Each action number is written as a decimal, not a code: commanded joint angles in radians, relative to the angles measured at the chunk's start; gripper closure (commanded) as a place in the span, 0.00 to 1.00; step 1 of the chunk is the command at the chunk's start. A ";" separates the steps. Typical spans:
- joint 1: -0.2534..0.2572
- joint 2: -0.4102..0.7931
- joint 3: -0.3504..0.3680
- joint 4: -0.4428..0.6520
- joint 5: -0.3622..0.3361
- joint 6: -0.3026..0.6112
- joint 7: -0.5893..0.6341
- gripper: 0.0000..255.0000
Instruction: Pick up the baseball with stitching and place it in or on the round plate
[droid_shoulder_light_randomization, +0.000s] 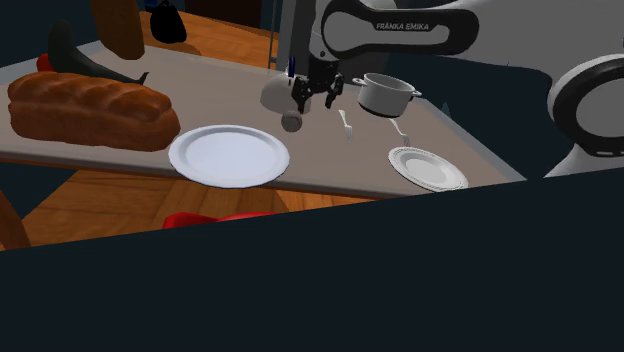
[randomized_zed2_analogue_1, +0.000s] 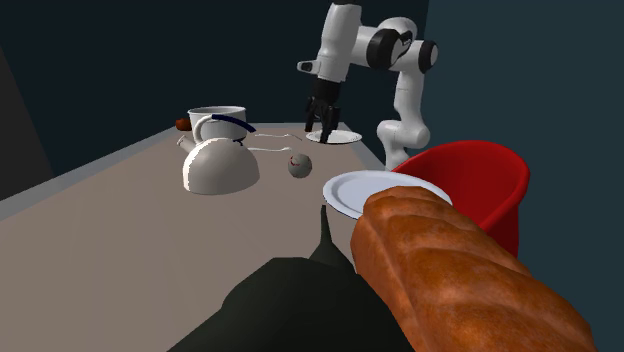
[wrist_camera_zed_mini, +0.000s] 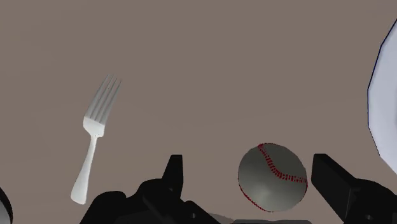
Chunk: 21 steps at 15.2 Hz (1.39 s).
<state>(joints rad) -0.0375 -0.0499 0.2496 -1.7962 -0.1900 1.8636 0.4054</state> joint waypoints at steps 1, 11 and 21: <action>0.007 0.095 0.012 0.091 -0.032 -0.015 0.027 0.00; 0.021 0.249 0.011 0.175 -0.086 0.029 0.066 0.00; 0.019 0.253 0.009 0.159 -0.088 0.048 0.068 1.00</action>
<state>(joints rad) -0.0186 0.2030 0.2590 -1.6365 -0.2783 1.9122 0.4733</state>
